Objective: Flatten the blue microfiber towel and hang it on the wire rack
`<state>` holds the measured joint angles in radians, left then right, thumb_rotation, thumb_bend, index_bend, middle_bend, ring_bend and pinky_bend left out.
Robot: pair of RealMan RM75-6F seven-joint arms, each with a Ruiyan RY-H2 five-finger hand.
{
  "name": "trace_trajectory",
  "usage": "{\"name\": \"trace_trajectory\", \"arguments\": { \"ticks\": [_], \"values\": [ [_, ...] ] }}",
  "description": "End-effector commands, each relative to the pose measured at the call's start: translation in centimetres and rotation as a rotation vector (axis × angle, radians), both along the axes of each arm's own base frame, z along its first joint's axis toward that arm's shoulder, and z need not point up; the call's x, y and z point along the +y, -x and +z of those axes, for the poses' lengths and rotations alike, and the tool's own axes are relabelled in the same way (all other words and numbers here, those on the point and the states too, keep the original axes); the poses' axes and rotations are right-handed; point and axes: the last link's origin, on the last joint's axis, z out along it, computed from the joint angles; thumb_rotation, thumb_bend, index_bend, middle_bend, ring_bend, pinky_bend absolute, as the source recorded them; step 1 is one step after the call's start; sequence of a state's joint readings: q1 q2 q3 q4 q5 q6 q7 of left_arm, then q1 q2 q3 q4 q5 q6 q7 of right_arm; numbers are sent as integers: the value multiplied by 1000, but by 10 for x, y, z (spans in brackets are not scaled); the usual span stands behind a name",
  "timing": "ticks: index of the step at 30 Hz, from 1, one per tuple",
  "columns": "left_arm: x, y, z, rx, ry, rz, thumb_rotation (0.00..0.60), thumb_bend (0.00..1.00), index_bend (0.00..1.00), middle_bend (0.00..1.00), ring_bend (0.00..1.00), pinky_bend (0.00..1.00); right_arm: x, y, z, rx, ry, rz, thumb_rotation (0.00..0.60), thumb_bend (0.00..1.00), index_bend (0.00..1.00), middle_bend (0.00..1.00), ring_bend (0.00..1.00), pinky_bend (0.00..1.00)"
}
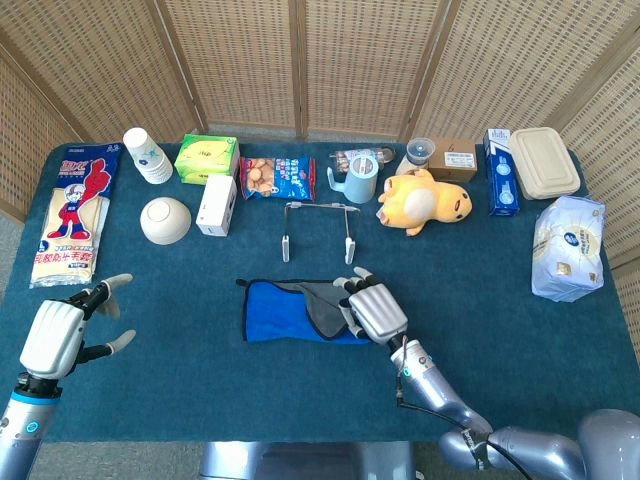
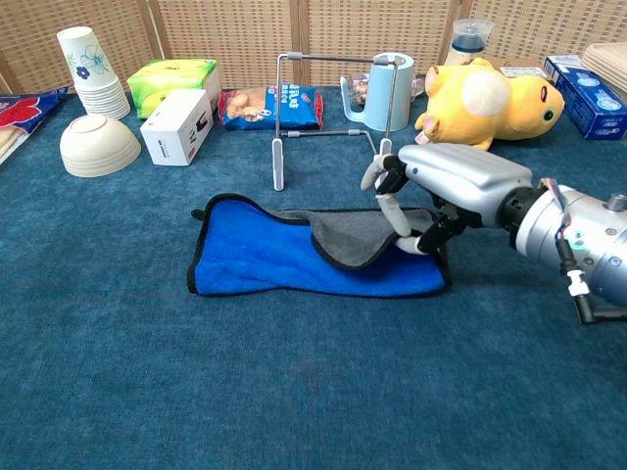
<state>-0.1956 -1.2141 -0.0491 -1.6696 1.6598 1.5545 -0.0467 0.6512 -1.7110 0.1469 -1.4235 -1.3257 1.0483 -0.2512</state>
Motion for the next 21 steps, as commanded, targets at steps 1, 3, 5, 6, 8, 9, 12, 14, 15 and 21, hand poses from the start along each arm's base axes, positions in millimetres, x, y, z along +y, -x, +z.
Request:
{"name": "trace_trajectory", "arguments": {
  "ticks": [1,3,5,6,8,9,12,14,15,21],
  "values": [
    [0,0,0,-1,1,-1,600,242,249,630,582,987,-2,1,2,-22,13,-21,600,382,743,258,266,158],
    [0,-1,-1,0,1,-2,600,242,249,630,582,987,-5,2,4,-33,21,-36,600,381,743,261,265,159],
    [0,-1,-1,0,2,-3,600,243,249,629,582,987,-8,3,5,-44,28,-56,600,381,744,261,265,160],
    [0,-1,-1,1,2,-3,600,243,249,629,581,987,-8,4,5,-47,31,-62,600,381,743,261,265,161],
    [0,-2,-1,1,2,-3,600,243,249,629,581,987,-11,5,5,-52,36,-79,600,381,743,261,265,161],
    [0,-2,-1,1,1,-4,600,242,249,629,581,987,-12,6,5,-59,37,-90,600,382,743,261,266,161],
    [0,-3,-1,2,2,-6,600,242,249,629,580,987,-18,8,6,-83,54,-140,600,382,742,261,265,161],
    [0,-3,-1,1,3,-7,600,242,249,629,581,987,-20,7,5,-93,59,-161,600,383,742,261,266,161],
    [0,-3,-1,2,4,-6,600,242,249,629,581,987,-23,8,5,-99,63,-176,600,383,741,261,266,161],
    [-1,-2,-1,2,3,-2,600,242,249,629,580,987,-30,8,1,-105,63,-238,600,379,723,260,250,161]
  ]
}}
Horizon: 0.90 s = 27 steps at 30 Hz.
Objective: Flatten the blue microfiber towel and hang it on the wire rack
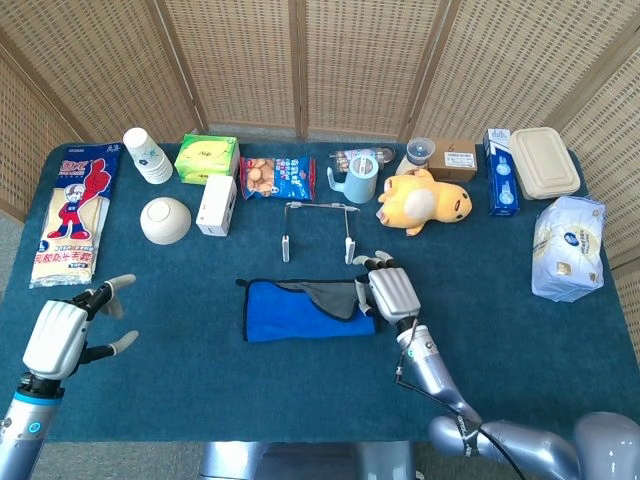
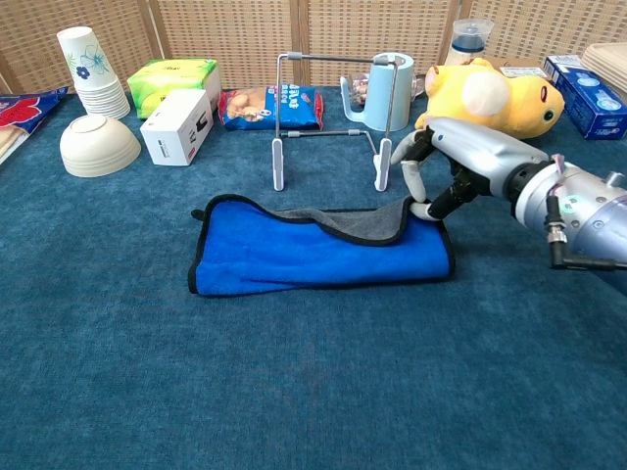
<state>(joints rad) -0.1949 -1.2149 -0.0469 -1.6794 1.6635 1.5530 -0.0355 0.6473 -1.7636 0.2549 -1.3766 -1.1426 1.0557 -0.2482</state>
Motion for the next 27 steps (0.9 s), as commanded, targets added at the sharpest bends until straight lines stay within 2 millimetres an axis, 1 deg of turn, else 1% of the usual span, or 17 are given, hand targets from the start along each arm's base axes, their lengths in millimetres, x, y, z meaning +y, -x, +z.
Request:
{"name": "trace_trajectory", "arguments": {
  "ticks": [1,5,7,10,14,23,27],
  "values": [
    [-1,0,0,1,-1,1,600,242,249,628,580,987,-6,-1,-4,1,-1,-38,600,380,720,259,249,161],
    [-2,1,2,1,-5,3,600,241,249,629,580,987,-10,0,-6,28,3,-62,600,379,663,247,220,161],
    [-2,2,2,0,-6,5,600,242,249,629,581,987,-11,1,-7,47,7,-80,600,380,600,230,194,157],
    [-3,1,2,-1,-5,4,600,242,249,629,580,987,-11,1,-7,63,-7,-107,600,378,457,188,149,149],
    [-3,1,2,-2,-6,3,600,242,249,629,580,987,-11,2,-6,94,-17,-115,600,378,323,130,97,127],
    [-4,1,2,-2,-8,1,600,242,249,629,581,987,-4,2,8,140,-73,-86,600,384,158,40,4,47],
    [-3,0,0,0,-3,-4,600,242,249,629,580,987,-1,5,10,201,-140,-56,600,384,75,2,0,17]
  ]
}}
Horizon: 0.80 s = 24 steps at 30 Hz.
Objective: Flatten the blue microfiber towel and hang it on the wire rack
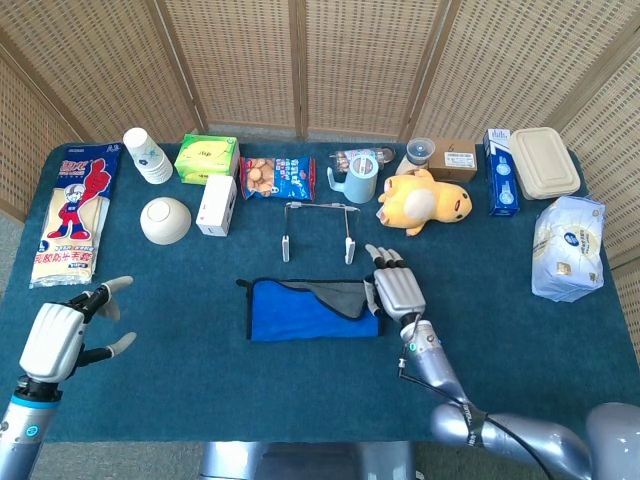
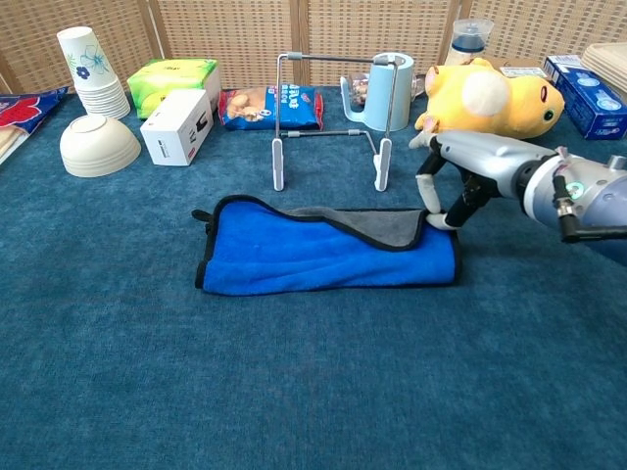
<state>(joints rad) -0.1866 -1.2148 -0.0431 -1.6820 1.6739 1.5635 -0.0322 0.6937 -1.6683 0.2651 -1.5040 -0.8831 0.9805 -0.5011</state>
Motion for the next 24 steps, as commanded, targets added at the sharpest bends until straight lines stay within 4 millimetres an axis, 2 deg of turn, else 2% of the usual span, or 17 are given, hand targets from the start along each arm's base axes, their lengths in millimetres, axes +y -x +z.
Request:
{"name": "trace_trajectory", "arguments": {
  "ticks": [1,6,18,24],
  "values": [
    [0,0,-1,2,2,-2,600,242,249,628,581,987,4,1,1,42,-69,22,600,384,66,0,0,13],
    [0,0,-2,6,3,-1,600,241,250,626,578,987,5,0,2,33,-95,22,600,380,43,0,0,7],
    [0,1,-2,10,5,4,600,242,249,623,576,987,3,-9,-9,-148,47,42,600,348,54,9,0,7],
    [0,1,-1,10,3,5,600,242,249,620,574,986,1,-5,-3,-165,73,47,600,349,54,9,0,7]
  ]
}}
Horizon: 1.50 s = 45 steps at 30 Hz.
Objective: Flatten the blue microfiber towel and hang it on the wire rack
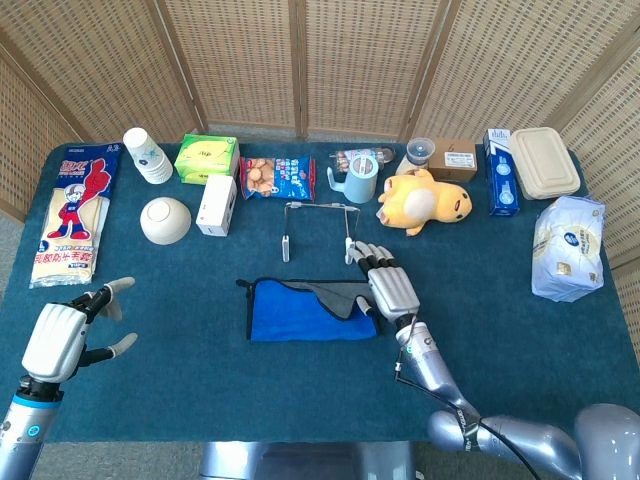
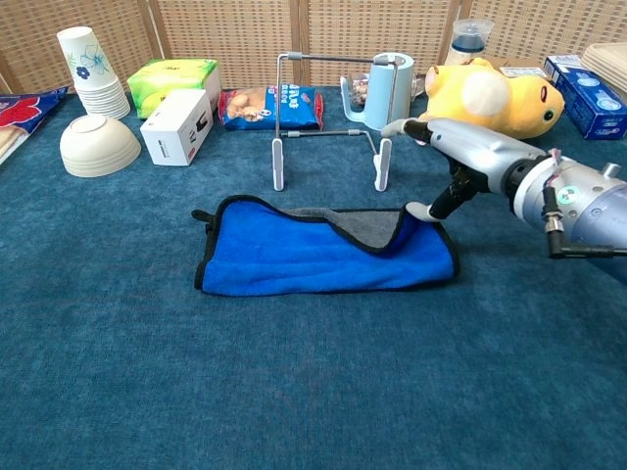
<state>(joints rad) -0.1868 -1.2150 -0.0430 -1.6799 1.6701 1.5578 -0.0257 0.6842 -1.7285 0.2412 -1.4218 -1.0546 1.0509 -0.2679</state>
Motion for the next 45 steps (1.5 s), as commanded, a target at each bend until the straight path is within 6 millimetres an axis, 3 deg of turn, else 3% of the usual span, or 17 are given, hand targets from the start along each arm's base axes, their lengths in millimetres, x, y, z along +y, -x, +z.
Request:
{"name": "trace_trajectory", "arguments": {
  "ticks": [1,8,15,23,31,45],
  "values": [
    [0,0,-1,1,4,-1,600,242,249,619,572,986,0,2,5,-11,19,0,600,349,54,9,0,7],
    [0,-1,-3,2,15,-3,600,242,250,603,549,954,0,10,20,-35,39,-21,600,352,57,9,0,7],
    [0,-1,-3,3,16,1,600,242,251,564,483,787,3,14,29,-60,54,-25,600,365,62,10,0,4],
    [-1,-2,-4,8,24,4,600,242,252,520,425,698,28,16,31,17,-15,50,600,349,36,1,0,0],
    [-1,-1,-5,6,32,7,600,242,252,493,392,664,41,10,17,100,-50,117,600,337,28,0,0,0],
    [-4,2,-1,3,26,13,600,243,252,471,368,622,38,11,-9,177,-42,157,600,335,0,0,0,0]
  ]
}}
